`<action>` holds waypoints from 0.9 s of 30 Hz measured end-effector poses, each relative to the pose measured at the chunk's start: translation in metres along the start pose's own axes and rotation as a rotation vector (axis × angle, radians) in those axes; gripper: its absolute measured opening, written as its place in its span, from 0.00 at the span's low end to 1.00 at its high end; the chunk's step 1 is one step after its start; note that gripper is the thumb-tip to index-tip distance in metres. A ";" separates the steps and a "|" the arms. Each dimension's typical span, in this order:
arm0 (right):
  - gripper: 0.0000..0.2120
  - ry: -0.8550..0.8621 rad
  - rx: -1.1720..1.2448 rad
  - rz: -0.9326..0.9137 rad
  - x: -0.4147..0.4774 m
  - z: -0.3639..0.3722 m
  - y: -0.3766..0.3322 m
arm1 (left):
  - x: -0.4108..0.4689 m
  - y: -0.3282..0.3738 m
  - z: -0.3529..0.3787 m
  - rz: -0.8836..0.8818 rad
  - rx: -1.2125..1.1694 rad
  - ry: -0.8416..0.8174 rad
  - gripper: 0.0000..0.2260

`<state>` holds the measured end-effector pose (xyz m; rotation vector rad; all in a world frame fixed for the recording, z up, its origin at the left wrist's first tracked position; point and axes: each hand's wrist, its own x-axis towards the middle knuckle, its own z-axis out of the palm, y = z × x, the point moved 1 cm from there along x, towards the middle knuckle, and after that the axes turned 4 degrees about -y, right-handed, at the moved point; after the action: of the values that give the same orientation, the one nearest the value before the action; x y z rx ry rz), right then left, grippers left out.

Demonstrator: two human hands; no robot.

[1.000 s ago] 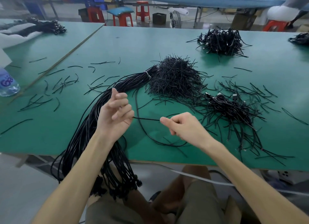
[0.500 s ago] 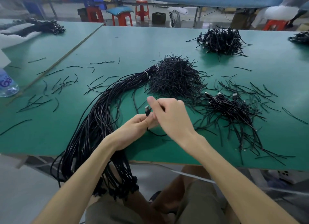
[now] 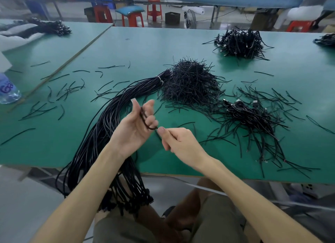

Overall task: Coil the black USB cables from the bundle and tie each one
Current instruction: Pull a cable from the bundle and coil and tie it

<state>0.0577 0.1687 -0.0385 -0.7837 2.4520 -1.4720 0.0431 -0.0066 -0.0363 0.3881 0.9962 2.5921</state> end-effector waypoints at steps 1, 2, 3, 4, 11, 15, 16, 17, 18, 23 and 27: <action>0.29 -0.027 -0.028 -0.007 0.002 -0.003 0.000 | -0.002 0.002 0.000 -0.017 -0.063 -0.024 0.28; 0.30 -0.045 -0.076 -0.024 0.004 -0.007 0.000 | -0.003 0.004 0.002 -0.034 -0.112 -0.064 0.24; 0.31 -0.052 -0.130 -0.037 0.006 -0.013 0.000 | -0.005 0.006 0.003 -0.048 -0.148 -0.107 0.20; 0.31 -0.049 -0.188 -0.038 0.008 -0.020 -0.001 | -0.007 0.006 0.003 -0.058 -0.169 -0.136 0.18; 0.32 0.163 -0.517 0.095 0.022 -0.062 0.000 | -0.010 -0.005 0.009 -0.288 0.265 -0.389 0.18; 0.32 0.264 -0.463 0.092 0.032 -0.049 -0.017 | -0.009 -0.018 0.013 -0.366 0.590 -0.395 0.22; 0.32 0.271 -0.397 0.092 0.034 -0.046 -0.021 | -0.008 -0.020 0.013 -0.354 0.597 -0.380 0.22; 0.31 0.264 -0.331 0.092 0.037 -0.043 -0.025 | -0.007 -0.021 0.013 -0.330 0.600 -0.357 0.22; 0.31 0.255 -0.285 0.086 0.039 -0.041 -0.029 | -0.005 -0.022 0.012 -0.296 0.598 -0.323 0.22; 0.23 0.254 -0.293 0.056 0.033 -0.029 -0.048 | 0.000 -0.024 0.011 -0.093 0.501 -0.132 0.23; 0.18 0.156 -0.235 0.012 0.017 -0.005 -0.045 | 0.007 -0.010 -0.001 0.052 0.302 0.050 0.26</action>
<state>0.0572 0.1470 0.0046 -0.7170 2.7786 -1.3015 0.0386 0.0021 -0.0430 0.4306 1.4194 2.5095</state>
